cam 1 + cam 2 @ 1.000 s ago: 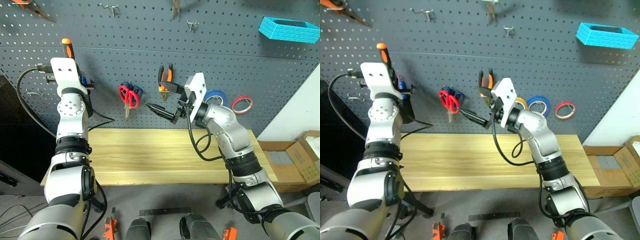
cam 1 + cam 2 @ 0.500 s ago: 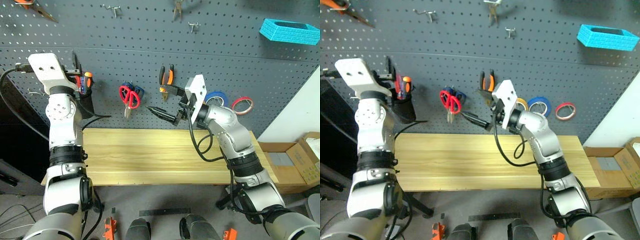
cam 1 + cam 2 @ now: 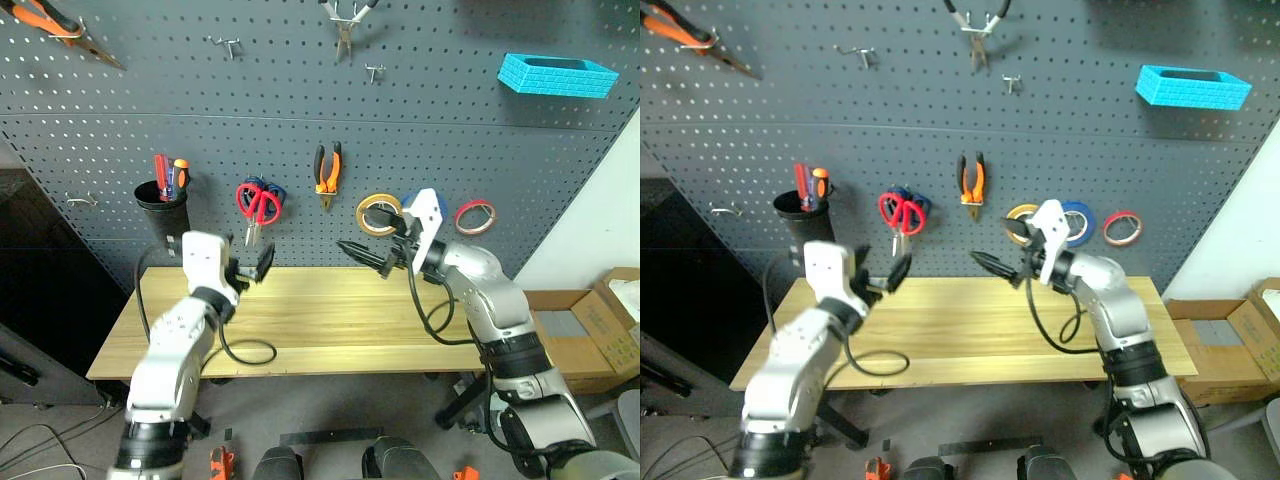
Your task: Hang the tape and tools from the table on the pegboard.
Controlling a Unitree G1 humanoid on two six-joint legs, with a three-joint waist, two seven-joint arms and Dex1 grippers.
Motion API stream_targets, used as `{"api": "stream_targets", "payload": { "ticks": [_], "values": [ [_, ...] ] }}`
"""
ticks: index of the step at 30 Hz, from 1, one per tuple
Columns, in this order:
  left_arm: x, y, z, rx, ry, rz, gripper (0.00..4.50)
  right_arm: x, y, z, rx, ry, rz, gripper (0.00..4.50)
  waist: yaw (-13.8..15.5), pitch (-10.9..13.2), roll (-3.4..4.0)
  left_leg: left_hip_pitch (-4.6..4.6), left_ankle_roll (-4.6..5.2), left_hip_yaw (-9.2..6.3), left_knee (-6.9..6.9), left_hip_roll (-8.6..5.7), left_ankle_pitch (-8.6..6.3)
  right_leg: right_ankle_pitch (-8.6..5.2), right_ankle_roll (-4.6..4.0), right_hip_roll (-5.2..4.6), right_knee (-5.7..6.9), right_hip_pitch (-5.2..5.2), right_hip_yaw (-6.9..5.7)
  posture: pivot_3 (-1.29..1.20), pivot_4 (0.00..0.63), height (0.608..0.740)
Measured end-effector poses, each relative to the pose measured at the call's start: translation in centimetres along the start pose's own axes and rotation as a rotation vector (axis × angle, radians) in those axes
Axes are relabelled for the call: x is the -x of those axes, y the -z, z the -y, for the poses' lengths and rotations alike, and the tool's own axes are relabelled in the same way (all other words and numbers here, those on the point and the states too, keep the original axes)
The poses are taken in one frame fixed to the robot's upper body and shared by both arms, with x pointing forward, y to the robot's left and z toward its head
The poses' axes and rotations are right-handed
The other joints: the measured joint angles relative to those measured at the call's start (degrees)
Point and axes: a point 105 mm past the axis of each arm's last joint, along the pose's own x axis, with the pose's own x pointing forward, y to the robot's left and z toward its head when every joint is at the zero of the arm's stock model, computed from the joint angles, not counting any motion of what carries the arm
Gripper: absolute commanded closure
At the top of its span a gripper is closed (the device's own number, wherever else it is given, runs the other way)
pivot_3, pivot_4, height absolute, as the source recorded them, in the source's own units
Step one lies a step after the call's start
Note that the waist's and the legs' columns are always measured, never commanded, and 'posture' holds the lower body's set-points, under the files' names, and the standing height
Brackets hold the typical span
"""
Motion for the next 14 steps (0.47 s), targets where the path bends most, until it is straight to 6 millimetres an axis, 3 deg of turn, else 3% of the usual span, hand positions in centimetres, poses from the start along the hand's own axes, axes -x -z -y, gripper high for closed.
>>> {"api": "stream_targets", "payload": {
  "ticks": [3, 5, 8, 11, 14],
  "values": [
    [0.6, 1.3, -1.4, 0.011, -0.041, -0.023, 0.35, 2.2, 2.4, 2.4, -0.059, 0.132, -0.042, 0.00, -0.2, 0.0, 0.15, -0.02, -0.02, -0.08, 0.02, 0.00, -0.02, 0.00, 0.00, 0.00, -0.32, 0.00, -0.10, 0.01, 0.000, 0.740],
    [0.9, 1.9, -2.3, 0.007, -0.053, -0.034, 0.35, 3.9, 4.0, 3.9, -0.067, 0.209, -0.082, 0.00, -0.7, -0.4, 0.66, -0.04, -0.01, -0.28, -0.12, 0.01, -0.03, 0.01, 0.00, 0.01, -1.11, 0.12, -0.31, 0.01, 0.000, 0.740],
    [1.9, 3.2, -4.5, 0.004, -0.083, -0.065, 0.35, 7.8, 7.5, 6.1, -0.090, 0.323, -0.178, 0.00, -1.5, -0.7, 1.19, -0.03, 0.00, -0.09, -0.09, -0.02, -0.04, 0.03, 0.05, -0.18, -1.60, 0.53, -0.26, 0.00, 0.000, 0.740],
    [2.8, 4.0, -6.1, -0.013, -0.097, -0.091, 0.35, 9.9, 9.4, 6.4, -0.114, 0.349, -0.231, 0.00, -2.1, -0.7, 1.18, -0.07, 0.02, 0.12, -0.10, -0.16, -0.04, 0.14, 0.23, -0.49, -1.62, 0.54, -0.24, -0.01, 0.000, 0.740],
    [3.2, 4.4, -6.7, -0.012, -0.076, -0.106, 0.35, 10.6, 9.5, 6.7, -0.105, 0.346, -0.234, 0.00, -3.0, -0.7, 1.17, -0.07, 0.08, 0.18, -0.15, -0.18, -0.08, 0.16, 0.27, -0.54, -1.61, 0.52, -0.22, -0.01, 0.000, 0.740]
  ]
}}
